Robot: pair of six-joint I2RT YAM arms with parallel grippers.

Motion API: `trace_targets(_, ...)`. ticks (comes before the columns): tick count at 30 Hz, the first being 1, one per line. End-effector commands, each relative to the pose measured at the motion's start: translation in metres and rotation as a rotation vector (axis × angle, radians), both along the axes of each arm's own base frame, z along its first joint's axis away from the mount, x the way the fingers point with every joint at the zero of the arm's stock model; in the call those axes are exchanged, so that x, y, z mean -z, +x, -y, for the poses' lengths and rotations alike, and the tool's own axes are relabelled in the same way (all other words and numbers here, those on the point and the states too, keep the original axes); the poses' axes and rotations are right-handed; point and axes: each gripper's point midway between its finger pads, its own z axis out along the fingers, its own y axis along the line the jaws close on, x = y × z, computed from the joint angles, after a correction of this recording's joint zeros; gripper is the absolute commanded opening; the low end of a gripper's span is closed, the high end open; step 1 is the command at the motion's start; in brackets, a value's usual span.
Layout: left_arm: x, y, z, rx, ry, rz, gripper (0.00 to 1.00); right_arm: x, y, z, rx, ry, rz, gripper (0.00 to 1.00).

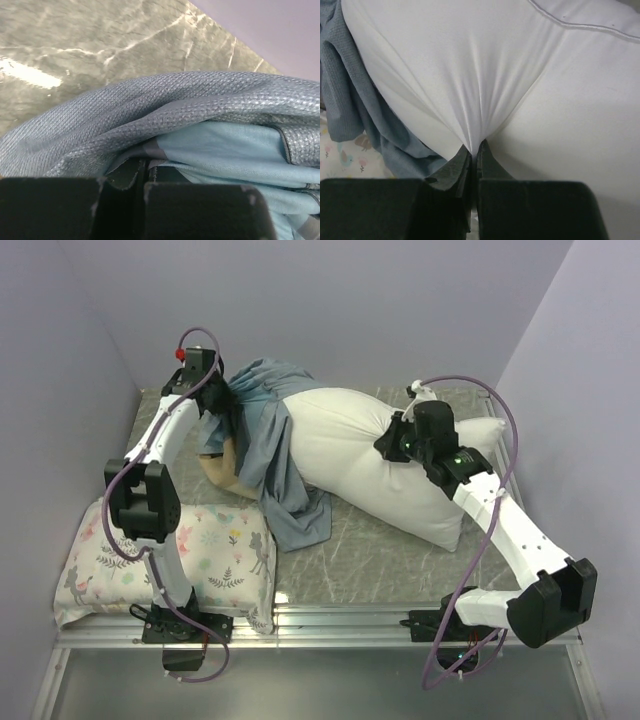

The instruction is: Remove the pillowcase from the pillow

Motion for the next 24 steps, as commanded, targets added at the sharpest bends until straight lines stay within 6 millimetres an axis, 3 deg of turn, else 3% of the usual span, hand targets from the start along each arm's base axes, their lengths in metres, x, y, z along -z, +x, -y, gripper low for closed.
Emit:
trace_targets(1, -0.023, 0.028, -0.131, -0.307, 0.207, 0.092, 0.0, -0.06, 0.01, 0.066, 0.228, -0.065, 0.147, 0.0)
trace_targets(3, -0.029, 0.037, -0.115, -0.213, 0.181, 0.112, 0.02, -0.058, 0.013, 0.065, 0.226, -0.062, 0.145, 0.0)
trace_targets(6, -0.047, 0.037, -0.083, -0.082, 0.12, 0.162, 0.32, -0.041, 0.025, 0.059, 0.214, -0.077, 0.1, 0.0)
trace_targets(7, -0.054, 0.035, -0.069, -0.056, 0.127, 0.176, 0.49, -0.028, 0.031, 0.057, 0.213, -0.087, 0.07, 0.0)
trace_targets(8, -0.076, 0.027, -0.068, -0.06, 0.142, 0.211, 0.71, -0.023, 0.035, 0.056, 0.214, -0.09, 0.064, 0.0)
trace_targets(10, -0.086, 0.011, -0.03, 0.006, 0.181, 0.228, 0.8, -0.005, 0.043, 0.058, 0.229, -0.114, 0.036, 0.0)
trace_targets(11, -0.108, -0.003, -0.021, 0.015, 0.18, 0.266, 0.85, -0.001, 0.046, 0.057, 0.233, -0.12, 0.029, 0.0)
trace_targets(12, -0.1, -0.014, 0.0, 0.06, 0.165, 0.259, 0.86, 0.002, 0.049, 0.06, 0.242, -0.13, 0.023, 0.0)
trace_targets(14, -0.115, -0.038, 0.022, 0.098, 0.155, 0.294, 0.89, 0.011, 0.055, 0.058, 0.241, -0.142, 0.002, 0.05)
trace_targets(15, -0.096, -0.053, 0.048, 0.156, 0.162, 0.26, 0.89, 0.013, 0.06, 0.056, 0.238, -0.149, -0.004, 0.08)
trace_targets(17, -0.087, -0.07, 0.066, 0.178, 0.171, 0.246, 0.9, 0.013, 0.065, 0.056, 0.241, -0.157, -0.007, 0.19)
trace_targets(18, -0.067, -0.081, 0.084, 0.215, 0.182, 0.208, 0.9, 0.008, 0.069, 0.056, 0.246, -0.162, 0.003, 0.25)
trace_targets(19, -0.06, -0.087, 0.089, 0.214, 0.192, 0.192, 0.9, 0.013, 0.071, 0.056, 0.246, -0.174, -0.016, 0.3)
trace_targets(20, -0.057, -0.089, 0.091, 0.202, 0.199, 0.201, 0.91, 0.012, 0.074, 0.057, 0.251, -0.181, -0.015, 0.42)
trace_targets(21, -0.043, -0.094, 0.095, 0.21, 0.198, 0.175, 0.91, 0.007, 0.077, 0.057, 0.257, -0.185, -0.006, 0.48)
trace_targets(23, -0.041, -0.096, 0.107, 0.238, 0.162, 0.19, 0.91, 0.003, 0.078, 0.058, 0.261, -0.198, -0.004, 0.62)
trace_targets(24, -0.03, -0.1, 0.112, 0.258, 0.15, 0.176, 0.91, -0.005, 0.078, 0.057, 0.264, -0.202, 0.013, 0.66)
